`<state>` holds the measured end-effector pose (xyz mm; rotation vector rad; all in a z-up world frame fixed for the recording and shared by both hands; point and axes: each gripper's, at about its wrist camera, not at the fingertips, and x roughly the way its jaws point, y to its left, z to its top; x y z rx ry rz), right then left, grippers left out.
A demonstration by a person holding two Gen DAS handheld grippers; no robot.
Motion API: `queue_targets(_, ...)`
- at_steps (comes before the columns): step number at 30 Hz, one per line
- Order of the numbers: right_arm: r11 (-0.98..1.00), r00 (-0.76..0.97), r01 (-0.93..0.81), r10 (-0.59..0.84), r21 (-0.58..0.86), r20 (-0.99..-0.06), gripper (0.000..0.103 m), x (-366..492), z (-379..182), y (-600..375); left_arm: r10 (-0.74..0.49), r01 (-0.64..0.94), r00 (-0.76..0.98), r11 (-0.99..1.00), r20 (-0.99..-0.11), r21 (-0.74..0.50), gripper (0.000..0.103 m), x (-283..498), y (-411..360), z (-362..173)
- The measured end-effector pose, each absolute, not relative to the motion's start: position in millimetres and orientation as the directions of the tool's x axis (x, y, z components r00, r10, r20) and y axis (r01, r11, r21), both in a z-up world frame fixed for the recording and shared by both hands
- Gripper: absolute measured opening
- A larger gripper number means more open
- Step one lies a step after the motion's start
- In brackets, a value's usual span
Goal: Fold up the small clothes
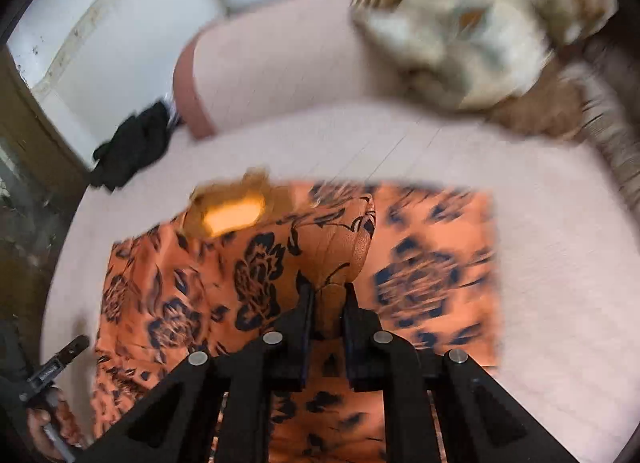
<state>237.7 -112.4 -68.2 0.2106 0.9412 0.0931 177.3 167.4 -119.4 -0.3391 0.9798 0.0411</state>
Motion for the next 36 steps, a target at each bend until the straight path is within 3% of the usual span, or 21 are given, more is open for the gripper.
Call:
queue_targets(5, 0.969, 0.453, 0.044, 0.196, 0.241, -0.870, 0.019, 229.1, -125.2, -130.5, -0.151, -0.166, 0.525, 0.947, -0.838, -0.275, 0.067, 201.8, 154.6, -127.5)
queue_targets(8, 0.955, 0.446, 0.070, 0.227, 0.287, -0.866, 0.026, 222.3, -142.3, -136.8, -0.180, -0.134, 0.503, 0.950, -0.845, -0.282, 0.067, 224.2, 144.6, -126.5)
queue_targets(10, 0.942, 0.470, 0.072, 0.259, 0.329, -0.844, 0.047, 218.8, -136.2, -141.2, -0.173, -0.147, 0.499, 0.949, -0.849, -0.280, 0.067, 237.6, 144.7, -125.5)
queue_targets(11, 0.941, 0.486, 0.066, 0.259, 0.331, -0.835, 0.075, 217.0, -130.2, -143.6, -0.173, -0.153, 0.503, 0.946, -0.847, -0.284, 0.067, 245.8, 145.8, -125.3)
queue_targets(12, 0.944, 0.512, 0.059, 0.252, 0.326, -0.821, 0.083, 215.4, -122.6, -145.8, -0.187, -0.155, 0.500, 0.941, -0.845, -0.300, 0.067, 252.2, 147.0, -127.4)
queue_targets(13, 0.948, 0.536, 0.051, 0.240, 0.315, -0.809, 0.083, 216.9, -112.7, -149.9, -0.198, -0.159, 0.491, 0.937, -0.848, -0.311, 0.067, 255.2, 148.0, -129.7)
queue_targets(16, 0.949, 0.538, 0.043, 0.243, 0.314, -0.808, 0.083, 229.8, -110.6, -152.6, -0.197, -0.158, 0.436, 0.944, -0.878, -0.290, 0.021, 266.2, 144.9, -145.6)
queue_targets(18, 0.943, 0.462, 0.056, 0.266, 0.327, -0.846, 0.078, 244.0, -130.6, -152.8, -0.207, -0.145, 0.443, 0.944, -0.872, -0.297, 0.013, 266.6, 145.0, -141.5)
queue_targets(19, 0.939, 0.426, 0.058, 0.285, 0.340, -0.859, 0.069, 248.0, -141.8, -155.4, -0.209, -0.140, 0.450, 0.944, -0.868, -0.299, 0.012, 266.2, 145.6, -137.3)
queue_targets(21, 0.953, 0.440, 0.044, 0.250, 0.299, -0.862, 0.025, 244.5, -139.4, -152.7, -0.177, -0.112, 0.501, 0.958, -0.847, -0.266, 0.011, 263.4, 145.9, -115.5)
queue_targets(22, 0.947, 0.446, 0.035, 0.271, 0.319, -0.853, 0.021, 243.2, -136.6, -153.0, -0.158, -0.095, 0.526, 0.965, -0.835, -0.242, 0.011, 261.0, 145.2, -104.8)
queue_targets(26, 0.927, 0.433, 0.049, 0.315, 0.371, -0.845, 0.023, 236.9, -144.9, -162.6, -0.095, -0.116, 0.477, 0.979, -0.874, -0.170, 0.012, 262.6, 144.6, -132.8)
queue_targets(28, 0.919, 0.442, 0.061, 0.325, 0.389, -0.836, 0.025, 233.1, -142.4, -169.9, -0.106, -0.142, 0.500, 0.969, -0.860, -0.202, 0.014, 256.9, 148.9, -143.2)
queue_targets(30, 0.936, 0.497, 0.078, 0.262, 0.343, -0.827, 0.028, 227.9, -127.7, -176.3, -0.085, -0.129, 0.508, 0.976, -0.857, -0.173, 0.015, 254.6, 144.8, -140.4)
queue_targets(34, 0.893, 0.579, 0.044, 0.342, 0.447, -0.740, 0.028, 230.9, -97.8, -182.7, -0.102, -0.128, 0.500, 0.973, -0.860, -0.190, 0.016, 255.2, 144.6, -141.7)
queue_targets(35, 0.863, 0.563, 0.011, 0.412, 0.506, -0.716, 0.035, 239.9, -98.9, -177.4, -0.108, -0.135, 0.499, 0.970, -0.860, -0.200, 0.016, 255.1, 146.3, -142.0)
queue_targets(36, 0.820, 0.523, -0.016, 0.494, 0.572, -0.695, 0.065, 250.7, -106.5, -173.3, -0.110, -0.138, 0.497, 0.969, -0.860, -0.204, 0.016, 255.1, 147.1, -141.8)
